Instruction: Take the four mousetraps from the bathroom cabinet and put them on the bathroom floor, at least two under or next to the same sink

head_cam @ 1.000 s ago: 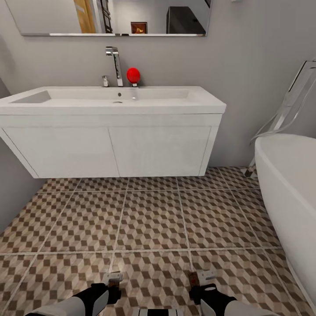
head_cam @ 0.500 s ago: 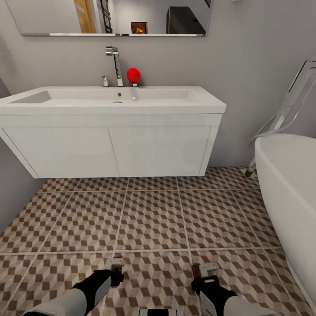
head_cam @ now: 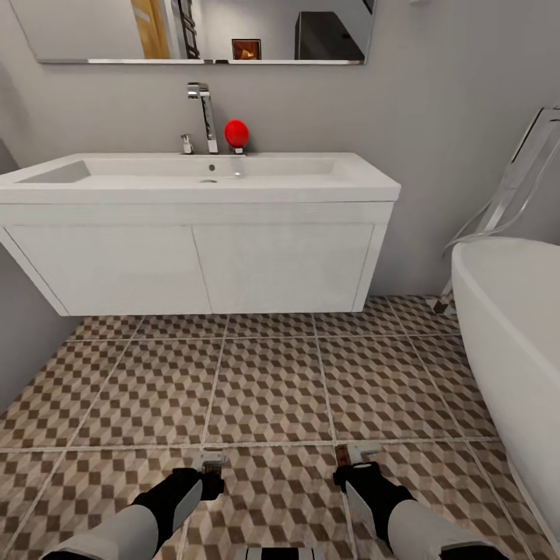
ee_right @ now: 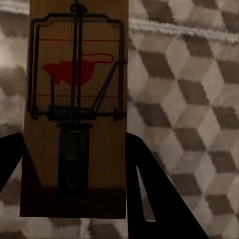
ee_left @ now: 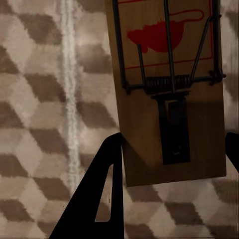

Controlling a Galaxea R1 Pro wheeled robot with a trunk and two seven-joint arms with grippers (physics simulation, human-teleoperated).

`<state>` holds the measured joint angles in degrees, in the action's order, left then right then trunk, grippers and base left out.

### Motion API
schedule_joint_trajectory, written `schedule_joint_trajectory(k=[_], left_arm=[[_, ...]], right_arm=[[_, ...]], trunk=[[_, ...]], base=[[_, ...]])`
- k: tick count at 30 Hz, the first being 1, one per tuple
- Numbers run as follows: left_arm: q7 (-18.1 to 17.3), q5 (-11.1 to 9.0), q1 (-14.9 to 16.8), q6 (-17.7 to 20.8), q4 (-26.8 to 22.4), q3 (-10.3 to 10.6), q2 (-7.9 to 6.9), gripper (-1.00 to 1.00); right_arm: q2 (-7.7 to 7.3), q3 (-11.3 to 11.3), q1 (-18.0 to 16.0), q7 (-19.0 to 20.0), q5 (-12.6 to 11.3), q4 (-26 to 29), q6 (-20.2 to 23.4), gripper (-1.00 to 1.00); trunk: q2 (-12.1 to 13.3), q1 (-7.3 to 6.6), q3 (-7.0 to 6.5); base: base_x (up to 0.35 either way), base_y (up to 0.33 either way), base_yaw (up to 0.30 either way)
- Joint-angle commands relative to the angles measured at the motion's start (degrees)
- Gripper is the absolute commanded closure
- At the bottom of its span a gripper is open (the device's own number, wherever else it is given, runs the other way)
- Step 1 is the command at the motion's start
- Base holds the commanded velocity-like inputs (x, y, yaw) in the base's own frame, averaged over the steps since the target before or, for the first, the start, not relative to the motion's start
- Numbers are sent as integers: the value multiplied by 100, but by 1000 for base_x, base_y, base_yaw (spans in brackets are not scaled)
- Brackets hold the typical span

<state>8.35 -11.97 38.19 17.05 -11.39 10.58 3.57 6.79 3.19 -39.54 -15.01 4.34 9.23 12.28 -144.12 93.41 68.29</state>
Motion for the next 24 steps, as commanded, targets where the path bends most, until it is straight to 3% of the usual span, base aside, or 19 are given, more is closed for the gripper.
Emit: schedule_joint_trajectory(k=[1,10,19,24], left_arm=[[47,-43,-1,14,26,53,16,100],[44,-22,-7,-546,482,61,40,100],[29,-13,-15,-604,375,37,54,100],[65,-17,-21,-608,220,18,210,100]], right_arm=[[28,26,-10,-20,26,6,22,100],[100,32,-30,-23,34,-484,-740,100],[107,51,-36,-28,49,-567,-846,100],[104,50,-36,-29,49,-571,-849,100]], trunk=[[-2,-1,4],[-2,-1,4],[-2,-1,4],[-2,-1,4]], base=[[0,0,0],[0,0,0],[0,0,0],[0,0,0]])
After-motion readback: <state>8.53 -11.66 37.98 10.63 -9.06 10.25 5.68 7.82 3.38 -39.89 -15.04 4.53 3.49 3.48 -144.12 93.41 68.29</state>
